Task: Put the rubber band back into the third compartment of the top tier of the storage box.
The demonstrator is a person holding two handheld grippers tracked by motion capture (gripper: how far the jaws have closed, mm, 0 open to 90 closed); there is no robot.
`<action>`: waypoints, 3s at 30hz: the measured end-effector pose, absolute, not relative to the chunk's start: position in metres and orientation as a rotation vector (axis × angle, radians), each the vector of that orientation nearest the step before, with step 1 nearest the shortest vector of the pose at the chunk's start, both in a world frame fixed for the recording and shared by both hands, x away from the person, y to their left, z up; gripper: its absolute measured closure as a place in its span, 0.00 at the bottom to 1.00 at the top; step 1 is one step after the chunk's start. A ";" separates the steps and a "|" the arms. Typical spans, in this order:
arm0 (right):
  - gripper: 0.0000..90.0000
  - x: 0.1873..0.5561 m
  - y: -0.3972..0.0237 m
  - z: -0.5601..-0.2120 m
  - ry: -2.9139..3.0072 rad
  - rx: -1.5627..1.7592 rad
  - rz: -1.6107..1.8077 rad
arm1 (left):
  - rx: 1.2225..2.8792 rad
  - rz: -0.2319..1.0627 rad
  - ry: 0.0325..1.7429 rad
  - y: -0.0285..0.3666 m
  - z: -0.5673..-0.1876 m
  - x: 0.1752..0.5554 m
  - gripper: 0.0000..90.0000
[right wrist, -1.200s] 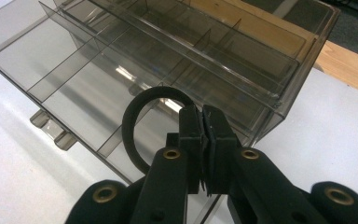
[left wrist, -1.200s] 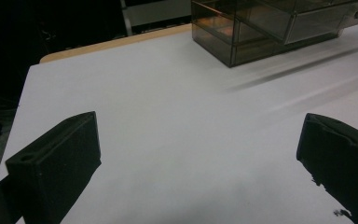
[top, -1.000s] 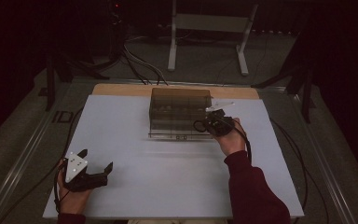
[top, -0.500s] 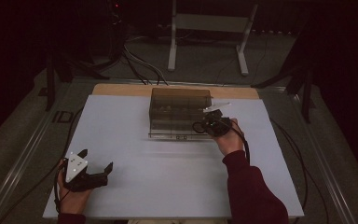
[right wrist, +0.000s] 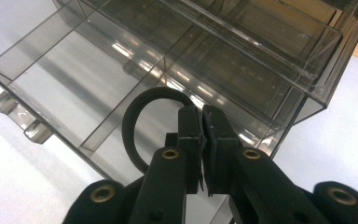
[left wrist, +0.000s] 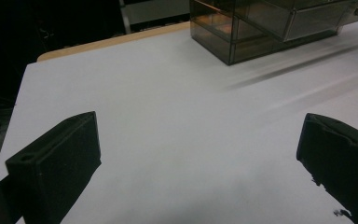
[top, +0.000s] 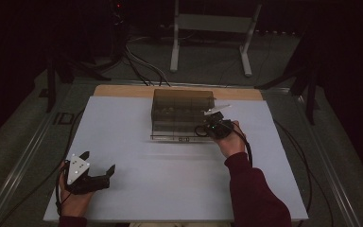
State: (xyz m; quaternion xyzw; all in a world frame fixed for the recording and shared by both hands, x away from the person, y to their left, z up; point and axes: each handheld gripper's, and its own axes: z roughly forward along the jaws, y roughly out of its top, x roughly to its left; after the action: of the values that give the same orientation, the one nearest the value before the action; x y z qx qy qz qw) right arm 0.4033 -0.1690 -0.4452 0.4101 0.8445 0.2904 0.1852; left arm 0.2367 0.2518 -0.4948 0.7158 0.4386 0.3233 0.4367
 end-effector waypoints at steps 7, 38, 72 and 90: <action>0.84 0.402 -0.170 -0.444 2.388 1.147 0.835 | 1.784 0.805 1.091 0.252 -0.495 0.237 0.00; 0.10 0.378 -0.193 -0.424 2.232 1.189 0.988 | 1.783 0.805 1.094 0.252 -0.495 0.237 0.00; 0.03 0.324 -0.235 -0.426 2.095 1.160 1.017 | 1.766 0.797 1.099 0.253 -0.494 0.237 0.00; 0.01 0.306 -0.256 -0.454 2.090 1.206 1.003 | 1.747 0.793 1.100 0.252 -0.492 0.240 0.00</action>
State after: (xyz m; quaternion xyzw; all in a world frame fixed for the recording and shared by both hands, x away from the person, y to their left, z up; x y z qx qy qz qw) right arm 0.3059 -0.2557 -0.4539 0.4454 0.7721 0.3705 0.2612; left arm 0.2396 0.2523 -0.4918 0.7059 0.4447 0.3205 0.4485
